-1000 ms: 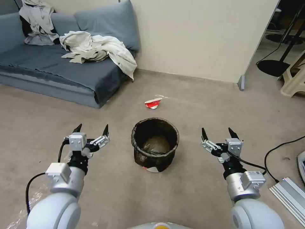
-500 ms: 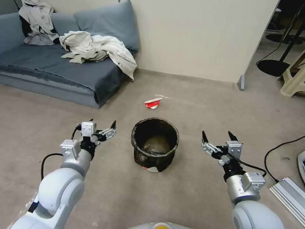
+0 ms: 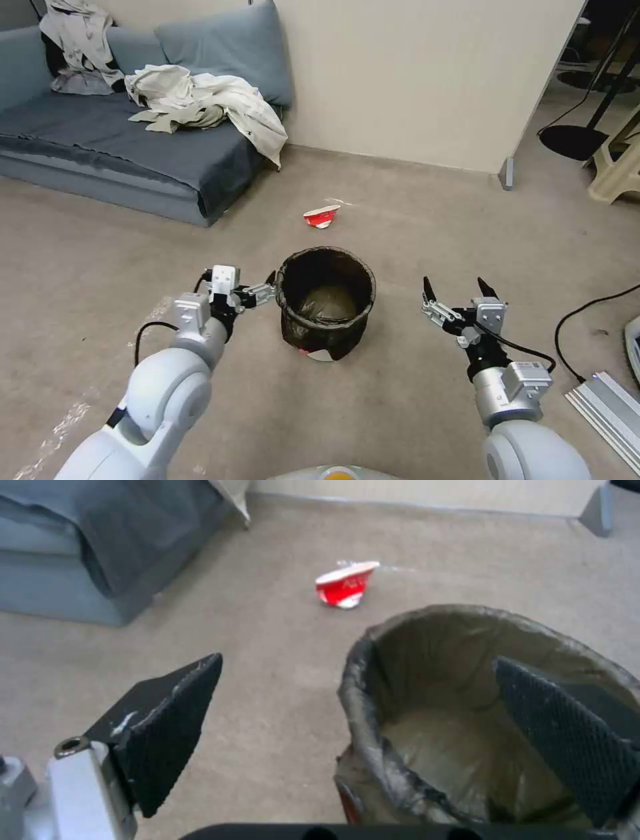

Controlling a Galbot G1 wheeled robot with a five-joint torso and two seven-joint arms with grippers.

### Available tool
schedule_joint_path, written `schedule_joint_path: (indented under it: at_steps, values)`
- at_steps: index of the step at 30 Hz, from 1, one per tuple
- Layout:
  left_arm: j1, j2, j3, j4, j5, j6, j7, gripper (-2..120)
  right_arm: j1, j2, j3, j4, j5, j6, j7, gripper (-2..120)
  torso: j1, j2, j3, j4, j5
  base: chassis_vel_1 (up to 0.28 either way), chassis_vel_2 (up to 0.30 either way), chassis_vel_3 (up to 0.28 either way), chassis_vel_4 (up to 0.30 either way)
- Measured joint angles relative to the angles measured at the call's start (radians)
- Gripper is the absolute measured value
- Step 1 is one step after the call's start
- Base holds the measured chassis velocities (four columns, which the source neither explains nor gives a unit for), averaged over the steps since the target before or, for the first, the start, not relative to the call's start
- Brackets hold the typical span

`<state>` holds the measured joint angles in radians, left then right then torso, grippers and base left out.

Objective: Pick up the trash can from the floor.

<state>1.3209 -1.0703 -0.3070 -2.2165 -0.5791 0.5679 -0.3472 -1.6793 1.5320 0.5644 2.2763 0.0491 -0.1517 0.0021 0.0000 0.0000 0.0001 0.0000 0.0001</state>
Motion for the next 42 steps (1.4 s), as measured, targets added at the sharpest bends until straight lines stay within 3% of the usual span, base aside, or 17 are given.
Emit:
schedule_joint_path:
  at_steps: [14,29,42]
  values:
    - [-0.119,-0.007,0.155,0.091,-0.054,0.098,-0.127,100,0.003,0.02,0.002,-0.027,-0.014,0.009,0.003,100,0.0,0.0,0.0,0.0,0.0,0.0,0.0,0.0,0.0]
    - [-0.204,-0.069,0.231,0.172,-0.157,0.113,-0.223,100,0.002,0.025,-0.002,-0.043,-0.026,0.015,0.003,100,0.0,0.0,0.0,0.0,0.0,0.0,0.0,0.0,0.0]
    - [-0.31,-0.133,0.27,0.26,-0.289,0.12,-0.383,100,0.003,0.018,-0.001,-0.06,-0.026,0.015,0.003,100,0.0,0.0,0.0,0.0,0.0,0.0,0.0,0.0,0.0]
